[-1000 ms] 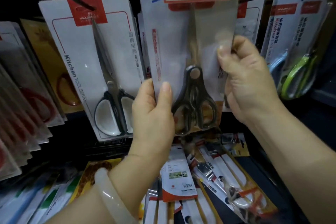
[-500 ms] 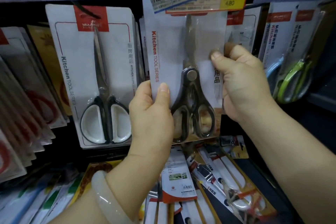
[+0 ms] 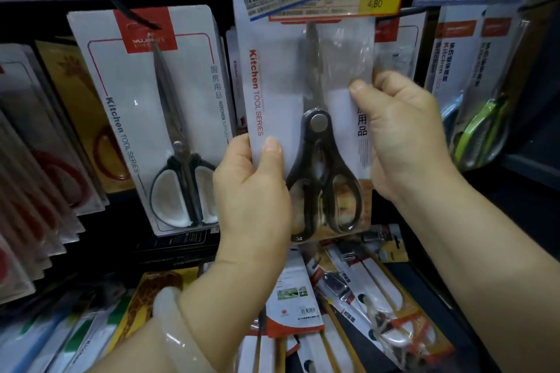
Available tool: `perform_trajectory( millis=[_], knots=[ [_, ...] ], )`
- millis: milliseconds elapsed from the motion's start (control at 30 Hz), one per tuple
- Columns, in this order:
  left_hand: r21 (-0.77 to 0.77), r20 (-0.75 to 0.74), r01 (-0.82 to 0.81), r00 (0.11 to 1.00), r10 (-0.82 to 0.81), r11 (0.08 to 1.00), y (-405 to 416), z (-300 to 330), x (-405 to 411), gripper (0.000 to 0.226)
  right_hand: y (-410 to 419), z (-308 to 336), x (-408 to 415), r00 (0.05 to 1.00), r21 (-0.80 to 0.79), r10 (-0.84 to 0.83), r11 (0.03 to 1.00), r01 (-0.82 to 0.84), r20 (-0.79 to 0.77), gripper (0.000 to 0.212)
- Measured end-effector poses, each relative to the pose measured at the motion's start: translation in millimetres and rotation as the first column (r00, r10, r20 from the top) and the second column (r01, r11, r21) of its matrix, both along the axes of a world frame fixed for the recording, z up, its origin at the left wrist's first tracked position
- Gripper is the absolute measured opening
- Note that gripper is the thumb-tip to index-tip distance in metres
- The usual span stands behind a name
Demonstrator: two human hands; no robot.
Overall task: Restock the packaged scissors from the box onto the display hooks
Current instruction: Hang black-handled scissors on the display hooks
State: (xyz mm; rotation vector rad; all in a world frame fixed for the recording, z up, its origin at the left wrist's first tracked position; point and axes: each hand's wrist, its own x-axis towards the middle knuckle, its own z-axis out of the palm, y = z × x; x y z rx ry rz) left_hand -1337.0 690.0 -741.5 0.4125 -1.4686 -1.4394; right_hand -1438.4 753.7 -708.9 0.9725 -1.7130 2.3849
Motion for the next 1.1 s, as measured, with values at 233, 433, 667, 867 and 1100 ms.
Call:
perform_trajectory(
  millis=[233,433,667,867,1100],
  knots=[
    [0.153,0.002,-0.002,1.000,0.002,0.988,-2,-3,1,0.023,-1,-3,4,0.997,0.099,-0.009,0.995,0.002,0.073,0.012],
    [0.100,0.143,-0.057,0.989,0.043,0.993,-20,2,-12,0.021,-22,2,-10,0.991,0.128,-0.013,0.992,-0.004,0.132,0.016],
    [0.032,0.284,-0.058,0.958,0.047,0.998,-36,2,-25,0.016,-37,-11,-24,0.989,0.318,-0.149,0.938,0.140,0.004,0.025],
    [0.102,0.624,-0.026,0.780,-0.044,0.994,-28,-42,-8,0.046,9,-66,-2,0.995,0.571,-0.054,0.815,0.092,-0.084,0.047],
    [0.098,0.894,0.324,0.386,-0.226,0.941,30,-117,40,0.035,91,-140,38,0.999,0.830,-0.002,0.556,-0.037,0.046,0.022]
  ],
)
